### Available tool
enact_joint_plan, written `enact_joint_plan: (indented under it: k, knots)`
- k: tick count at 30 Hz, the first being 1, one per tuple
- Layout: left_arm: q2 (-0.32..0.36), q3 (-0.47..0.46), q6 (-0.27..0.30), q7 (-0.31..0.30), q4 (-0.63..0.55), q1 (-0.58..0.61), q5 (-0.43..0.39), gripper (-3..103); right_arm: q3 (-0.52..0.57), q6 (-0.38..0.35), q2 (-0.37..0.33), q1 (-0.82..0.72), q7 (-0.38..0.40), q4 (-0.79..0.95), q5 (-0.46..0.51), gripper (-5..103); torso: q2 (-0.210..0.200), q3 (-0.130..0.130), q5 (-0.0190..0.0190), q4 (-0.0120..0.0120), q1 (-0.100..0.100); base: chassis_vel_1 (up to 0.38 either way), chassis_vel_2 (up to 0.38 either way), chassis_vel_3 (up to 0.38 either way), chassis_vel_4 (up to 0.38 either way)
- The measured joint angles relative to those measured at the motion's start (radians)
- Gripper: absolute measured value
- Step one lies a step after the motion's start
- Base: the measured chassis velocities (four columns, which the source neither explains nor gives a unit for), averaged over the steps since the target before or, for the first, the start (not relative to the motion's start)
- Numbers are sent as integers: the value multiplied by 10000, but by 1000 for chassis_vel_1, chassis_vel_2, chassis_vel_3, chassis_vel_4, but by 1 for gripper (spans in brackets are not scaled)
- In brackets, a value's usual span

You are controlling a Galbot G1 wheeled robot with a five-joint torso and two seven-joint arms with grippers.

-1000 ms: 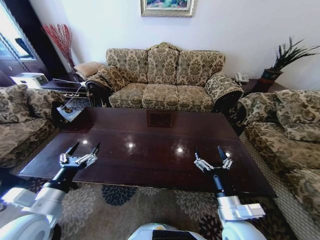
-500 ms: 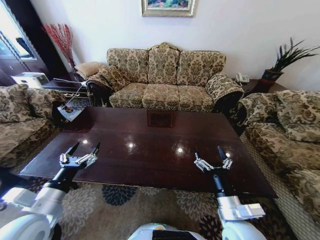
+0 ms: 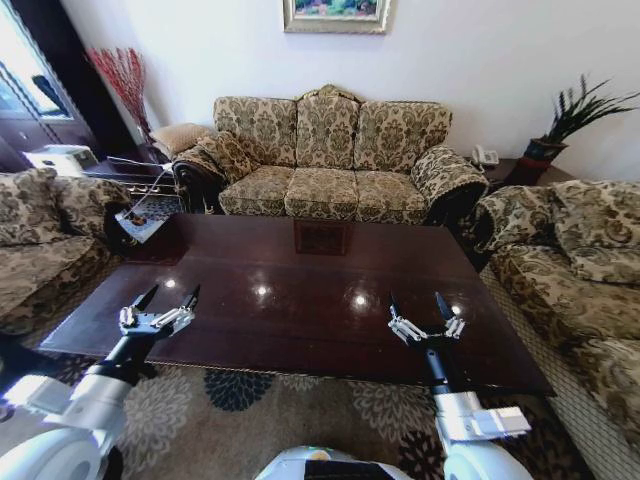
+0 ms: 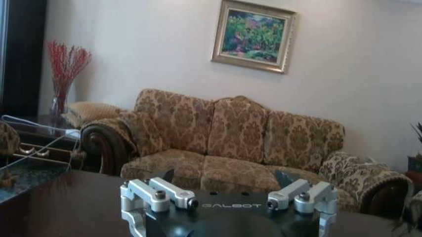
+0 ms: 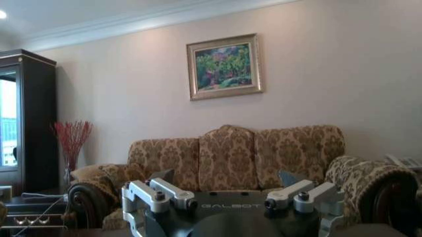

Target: Move to the front of the table and place the trash on the table into the trash bin.

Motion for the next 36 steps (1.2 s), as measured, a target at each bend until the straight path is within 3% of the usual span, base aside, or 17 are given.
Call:
enact_joint_plan:
  k: [36]
  knots:
    - [0, 0, 0, 0, 0, 0, 0, 100, 0, -1, 0, 0, 0, 0, 0, 100, 0, 0, 0, 0, 0, 0, 0, 0, 0]
